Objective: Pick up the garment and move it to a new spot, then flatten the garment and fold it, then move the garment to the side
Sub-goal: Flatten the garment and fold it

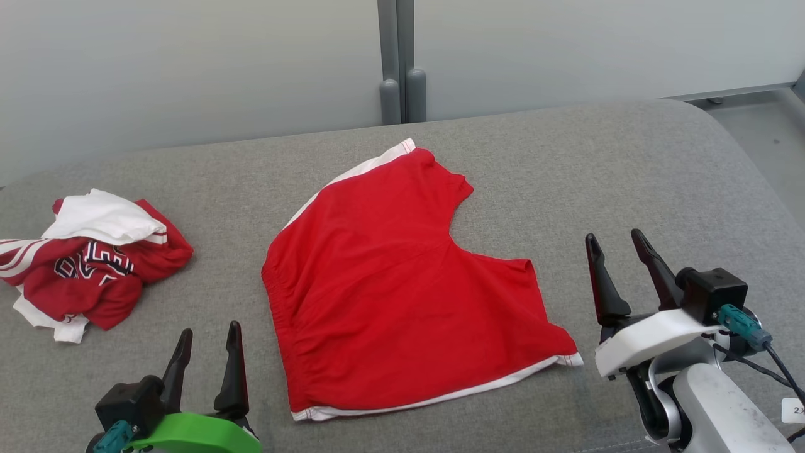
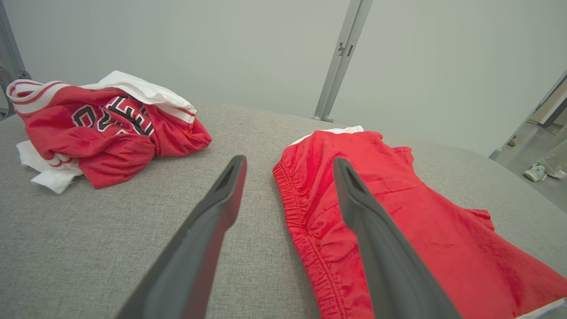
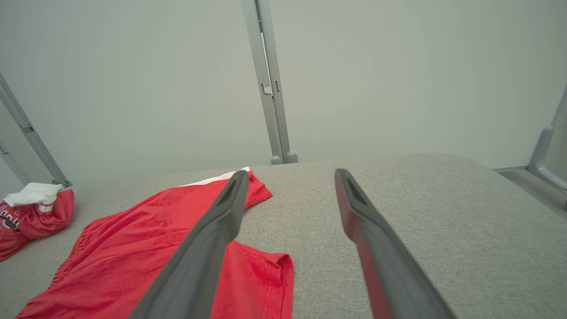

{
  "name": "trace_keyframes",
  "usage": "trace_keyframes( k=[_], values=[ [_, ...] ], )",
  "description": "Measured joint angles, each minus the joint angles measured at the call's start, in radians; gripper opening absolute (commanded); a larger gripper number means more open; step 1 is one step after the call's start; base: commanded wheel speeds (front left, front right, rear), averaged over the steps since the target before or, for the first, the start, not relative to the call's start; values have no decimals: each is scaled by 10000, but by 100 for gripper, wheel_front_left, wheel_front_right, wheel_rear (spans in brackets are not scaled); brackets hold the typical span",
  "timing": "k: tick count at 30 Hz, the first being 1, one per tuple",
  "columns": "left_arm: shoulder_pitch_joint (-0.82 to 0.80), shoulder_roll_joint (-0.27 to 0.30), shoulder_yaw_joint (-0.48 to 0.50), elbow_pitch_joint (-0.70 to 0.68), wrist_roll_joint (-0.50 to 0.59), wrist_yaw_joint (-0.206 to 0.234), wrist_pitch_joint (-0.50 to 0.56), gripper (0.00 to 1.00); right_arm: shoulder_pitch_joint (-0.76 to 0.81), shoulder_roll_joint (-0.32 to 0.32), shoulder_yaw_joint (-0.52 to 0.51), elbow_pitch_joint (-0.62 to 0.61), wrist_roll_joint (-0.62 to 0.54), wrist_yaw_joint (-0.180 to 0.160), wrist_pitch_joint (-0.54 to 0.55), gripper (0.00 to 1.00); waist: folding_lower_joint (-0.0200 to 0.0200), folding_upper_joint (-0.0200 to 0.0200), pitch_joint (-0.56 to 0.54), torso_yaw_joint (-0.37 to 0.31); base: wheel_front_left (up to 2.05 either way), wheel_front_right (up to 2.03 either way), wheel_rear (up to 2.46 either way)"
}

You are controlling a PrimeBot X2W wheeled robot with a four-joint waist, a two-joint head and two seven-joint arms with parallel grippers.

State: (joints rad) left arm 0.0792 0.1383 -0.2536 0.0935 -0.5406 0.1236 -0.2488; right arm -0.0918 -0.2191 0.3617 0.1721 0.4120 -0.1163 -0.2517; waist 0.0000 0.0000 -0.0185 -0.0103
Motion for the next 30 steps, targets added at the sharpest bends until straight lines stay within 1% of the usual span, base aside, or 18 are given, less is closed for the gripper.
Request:
trace_keyframes(
  k=[9, 14, 19, 20, 23, 26, 30],
  values=[
    [52, -69, 38, 6, 123, 0, 0, 100, 28, 61, -77, -2, -77, 2, 0, 100, 0, 0, 43, 19, 0, 0, 0],
    [221, -36, -251, 232, 171, -15, 104, 100, 144, 107, -77, 40, -84, 67, -2, 100, 0, 0, 81, 28, 0, 0, 0],
    [571, 102, -828, 602, 194, -284, 596, 100, 301, 130, 12, 244, -33, 280, -2, 100, 0, 0, 140, 33, 0, 0, 0],
    [630, 138, -911, 637, 232, -320, 660, 100, 350, 134, 0, 282, 40, 280, -2, 100, 0, 0, 156, 34, 0, 0, 0],
    [753, 222, -1101, 732, 265, -447, 872, 100, 442, 111, -98, 293, 150, 291, -2, 100, 0, 0, 251, 36, 0, 0, 0],
    [753, 272, -1243, 880, 278, -548, 1034, 100, 440, 69, -144, 288, 226, 458, -2, 100, 0, 0, 375, 28, 0, 0, 0],
    [750, 288, -1425, 1051, 314, -771, 1164, 100, 422, -56, -142, 299, 213, 562, -2, 100, 0, 0, 530, -16, 0, 0, 0]
  ],
)
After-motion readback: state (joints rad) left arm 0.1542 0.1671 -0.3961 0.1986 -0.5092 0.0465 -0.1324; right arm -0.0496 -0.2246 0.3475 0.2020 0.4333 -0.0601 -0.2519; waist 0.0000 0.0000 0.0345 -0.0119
